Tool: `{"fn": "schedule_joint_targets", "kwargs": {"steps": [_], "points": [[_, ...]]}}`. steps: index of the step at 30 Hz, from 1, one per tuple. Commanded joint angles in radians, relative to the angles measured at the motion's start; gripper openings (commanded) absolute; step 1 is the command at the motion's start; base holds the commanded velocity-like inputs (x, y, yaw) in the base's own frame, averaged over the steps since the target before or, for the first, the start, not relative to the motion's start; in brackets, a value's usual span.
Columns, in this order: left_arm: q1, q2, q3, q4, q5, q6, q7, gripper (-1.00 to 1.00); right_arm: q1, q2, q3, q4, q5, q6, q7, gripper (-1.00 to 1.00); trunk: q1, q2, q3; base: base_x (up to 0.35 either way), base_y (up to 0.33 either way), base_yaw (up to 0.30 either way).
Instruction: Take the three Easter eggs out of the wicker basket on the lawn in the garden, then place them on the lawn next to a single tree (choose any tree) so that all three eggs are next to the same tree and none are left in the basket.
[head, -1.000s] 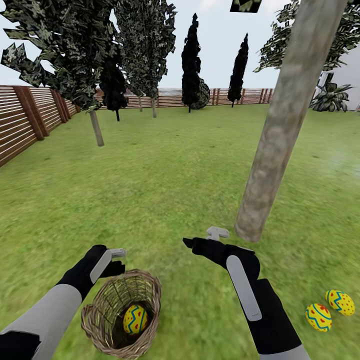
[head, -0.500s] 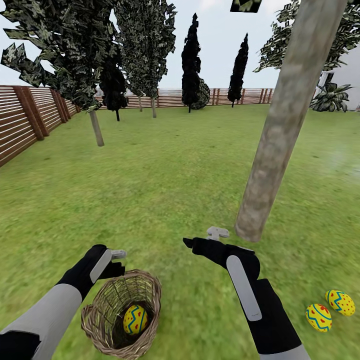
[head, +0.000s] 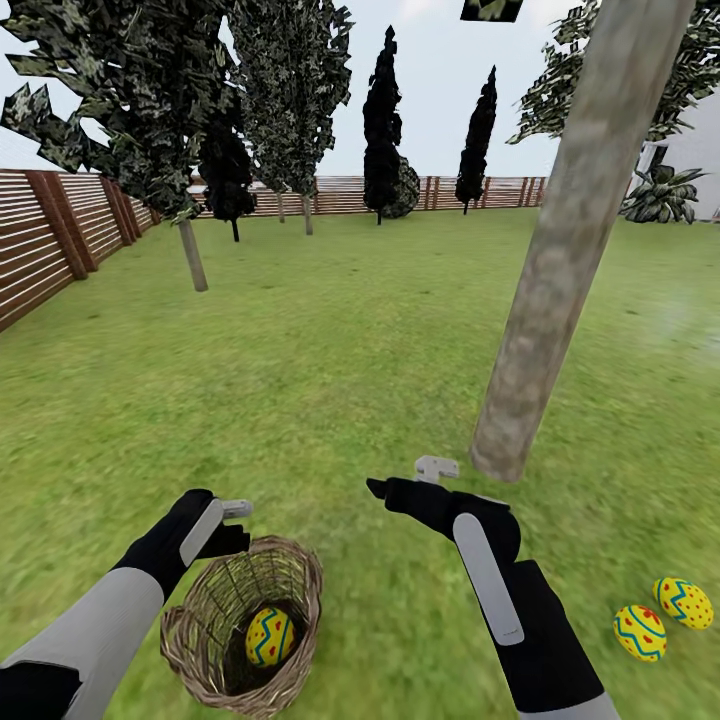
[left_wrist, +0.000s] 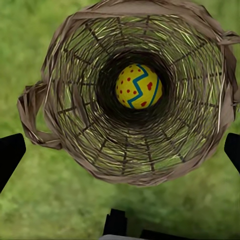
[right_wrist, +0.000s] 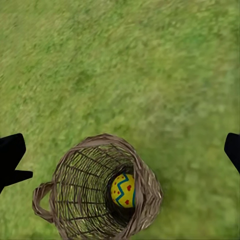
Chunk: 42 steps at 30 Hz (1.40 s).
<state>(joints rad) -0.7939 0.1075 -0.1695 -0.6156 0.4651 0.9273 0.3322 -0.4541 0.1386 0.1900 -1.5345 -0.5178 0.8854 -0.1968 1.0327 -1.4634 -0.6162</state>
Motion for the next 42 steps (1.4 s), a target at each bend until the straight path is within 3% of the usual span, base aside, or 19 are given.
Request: {"fn": "schedule_joint_targets", "kwargs": {"steps": [1, 13, 22, 42], "points": [[-0.001, 0.001, -0.007, -0.001, 0.011, 0.003, 0.008, 1.00, 0.000, 0.000, 0.000, -0.001, -0.012, 0.003, -0.010, 1.00, 0.004, -0.008, -0.004, 0.000, 0.000, 0.000], [-0.002, -0.001, -0.006, 0.028, 0.014, 0.002, 0.006, 1.00, 0.003, 0.000, -0.001, -0.003, -0.020, 0.003, -0.010, 1.00, 0.050, -0.092, -0.042, 0.000, 0.000, 0.000], [-0.002, 0.003, -0.007, 0.037, 0.008, 0.001, -0.075, 1.00, 0.003, -0.001, -0.002, -0.004, -0.020, 0.003, -0.010, 1.00, 0.084, -0.155, -0.070, 0.000, 0.000, 0.000], [-0.008, 0.003, -0.008, 0.076, 0.007, -0.009, -0.083, 1.00, 0.003, 0.000, -0.002, -0.004, -0.020, 0.003, -0.010, 1.00, 0.161, -0.295, -0.133, 0.000, 0.000, 0.000]]}}
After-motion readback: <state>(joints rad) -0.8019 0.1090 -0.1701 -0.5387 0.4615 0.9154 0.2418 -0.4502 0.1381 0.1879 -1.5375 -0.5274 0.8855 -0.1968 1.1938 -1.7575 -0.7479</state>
